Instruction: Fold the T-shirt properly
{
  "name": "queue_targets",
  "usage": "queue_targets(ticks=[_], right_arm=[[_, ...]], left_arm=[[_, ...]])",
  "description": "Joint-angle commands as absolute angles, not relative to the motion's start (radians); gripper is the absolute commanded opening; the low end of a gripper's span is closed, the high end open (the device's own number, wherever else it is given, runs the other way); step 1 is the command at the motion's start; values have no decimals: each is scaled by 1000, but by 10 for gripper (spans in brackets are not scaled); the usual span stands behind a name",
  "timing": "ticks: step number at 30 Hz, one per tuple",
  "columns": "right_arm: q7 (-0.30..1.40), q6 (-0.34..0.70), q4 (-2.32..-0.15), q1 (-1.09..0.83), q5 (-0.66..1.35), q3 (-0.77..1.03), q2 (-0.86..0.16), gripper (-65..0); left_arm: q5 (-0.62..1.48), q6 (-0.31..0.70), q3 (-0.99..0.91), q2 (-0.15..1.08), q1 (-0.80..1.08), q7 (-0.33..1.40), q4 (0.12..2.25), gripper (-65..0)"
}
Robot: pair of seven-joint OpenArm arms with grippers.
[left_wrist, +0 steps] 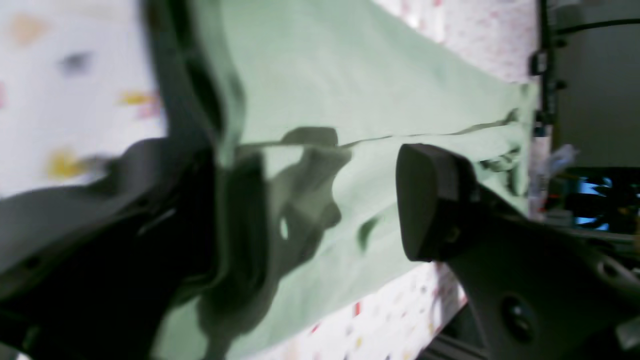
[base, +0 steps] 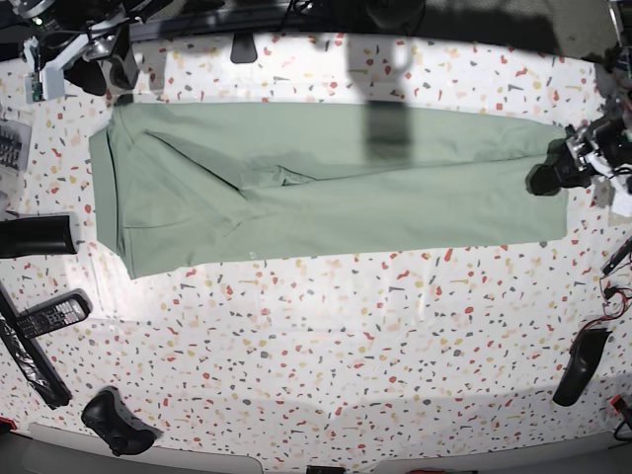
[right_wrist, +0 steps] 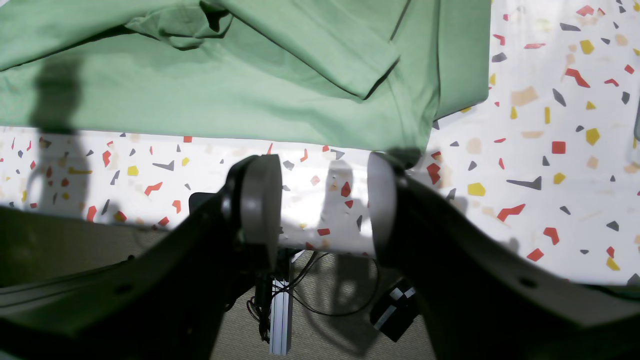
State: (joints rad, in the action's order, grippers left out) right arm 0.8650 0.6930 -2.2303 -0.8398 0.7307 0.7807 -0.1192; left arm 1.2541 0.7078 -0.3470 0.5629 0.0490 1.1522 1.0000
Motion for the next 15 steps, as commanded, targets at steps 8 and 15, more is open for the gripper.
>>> queue_targets(ticks=[8, 15], right_arm=[[843, 698, -2250, -847, 744, 786, -127, -390], [843, 698, -2250, -847, 745, 786, -127, -390]], left_arm=[[1231, 698, -346, 596, 47, 1158, 1006, -206], [1232, 698, -346, 635, 47, 1158, 1006, -453]])
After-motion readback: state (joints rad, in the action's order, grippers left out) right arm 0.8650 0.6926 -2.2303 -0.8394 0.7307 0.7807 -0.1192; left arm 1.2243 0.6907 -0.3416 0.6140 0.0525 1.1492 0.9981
